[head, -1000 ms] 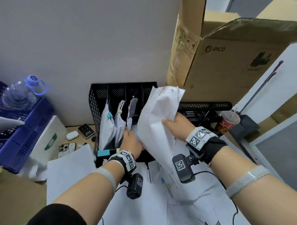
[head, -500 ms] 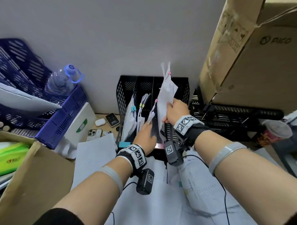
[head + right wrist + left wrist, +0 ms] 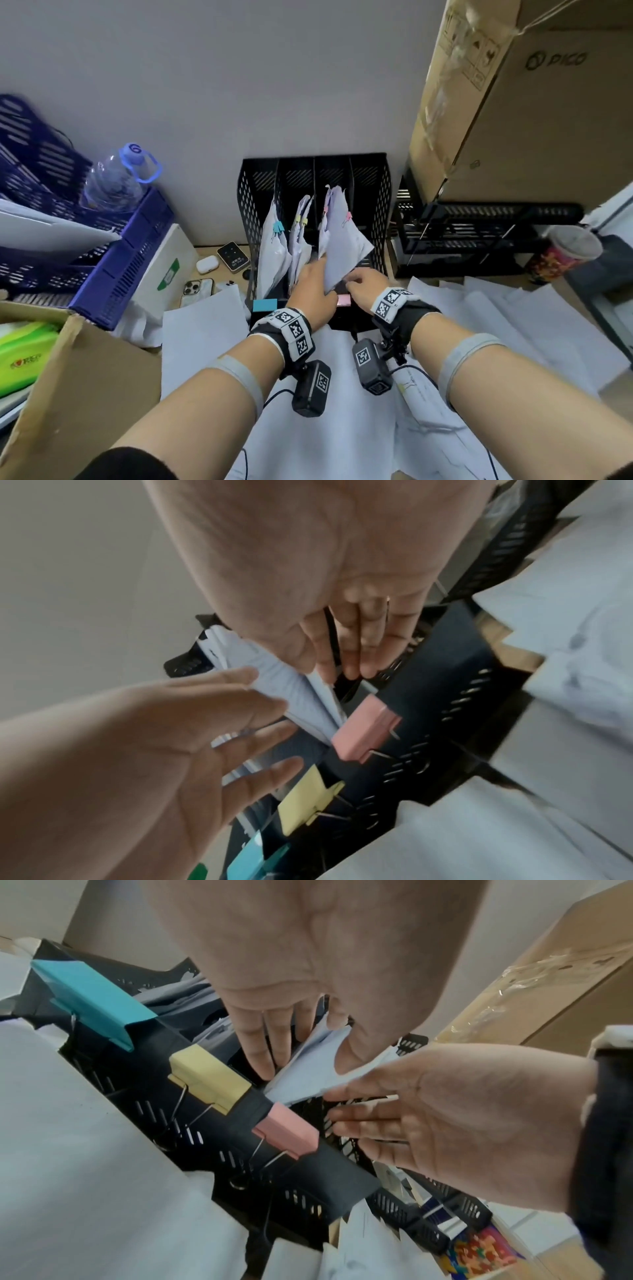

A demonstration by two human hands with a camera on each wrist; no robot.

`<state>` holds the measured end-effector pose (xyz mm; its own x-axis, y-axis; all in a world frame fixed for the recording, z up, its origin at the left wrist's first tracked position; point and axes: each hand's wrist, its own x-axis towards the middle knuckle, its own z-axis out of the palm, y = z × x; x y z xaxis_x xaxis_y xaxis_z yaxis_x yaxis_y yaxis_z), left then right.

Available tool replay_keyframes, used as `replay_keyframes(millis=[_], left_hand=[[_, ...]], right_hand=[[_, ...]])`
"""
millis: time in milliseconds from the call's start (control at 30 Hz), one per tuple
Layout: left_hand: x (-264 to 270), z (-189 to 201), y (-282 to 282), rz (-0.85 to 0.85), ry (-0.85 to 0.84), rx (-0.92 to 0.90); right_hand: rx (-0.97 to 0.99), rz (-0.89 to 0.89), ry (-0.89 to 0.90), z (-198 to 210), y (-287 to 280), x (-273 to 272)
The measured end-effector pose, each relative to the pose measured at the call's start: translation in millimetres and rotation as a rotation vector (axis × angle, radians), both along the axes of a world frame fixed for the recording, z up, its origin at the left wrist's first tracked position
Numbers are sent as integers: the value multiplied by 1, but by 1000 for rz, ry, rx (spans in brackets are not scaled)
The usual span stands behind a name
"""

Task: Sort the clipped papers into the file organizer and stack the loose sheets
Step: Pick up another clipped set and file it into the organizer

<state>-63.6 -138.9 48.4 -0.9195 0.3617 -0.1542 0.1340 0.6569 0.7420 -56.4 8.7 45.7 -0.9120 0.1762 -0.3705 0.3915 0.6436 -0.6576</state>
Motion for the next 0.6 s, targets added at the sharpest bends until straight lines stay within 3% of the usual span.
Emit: replay_keyframes(millis=[167, 233, 400, 467, 600], left_hand=[[21, -16, 24, 45, 56, 91], [33, -31, 41, -40, -46, 67], [72, -85, 78, -203, -555, -150], [82, -98, 86, -229, -609, -228], [90, -115, 97, -98, -607, -243]], right_hand=[[-29, -99, -111, -25, 30, 58], [-2, -136, -190, -39, 49, 90], [50, -256, -408, -65, 103, 166], [73, -207, -474, -70, 118, 179], [89, -101, -537, -79, 133, 185]])
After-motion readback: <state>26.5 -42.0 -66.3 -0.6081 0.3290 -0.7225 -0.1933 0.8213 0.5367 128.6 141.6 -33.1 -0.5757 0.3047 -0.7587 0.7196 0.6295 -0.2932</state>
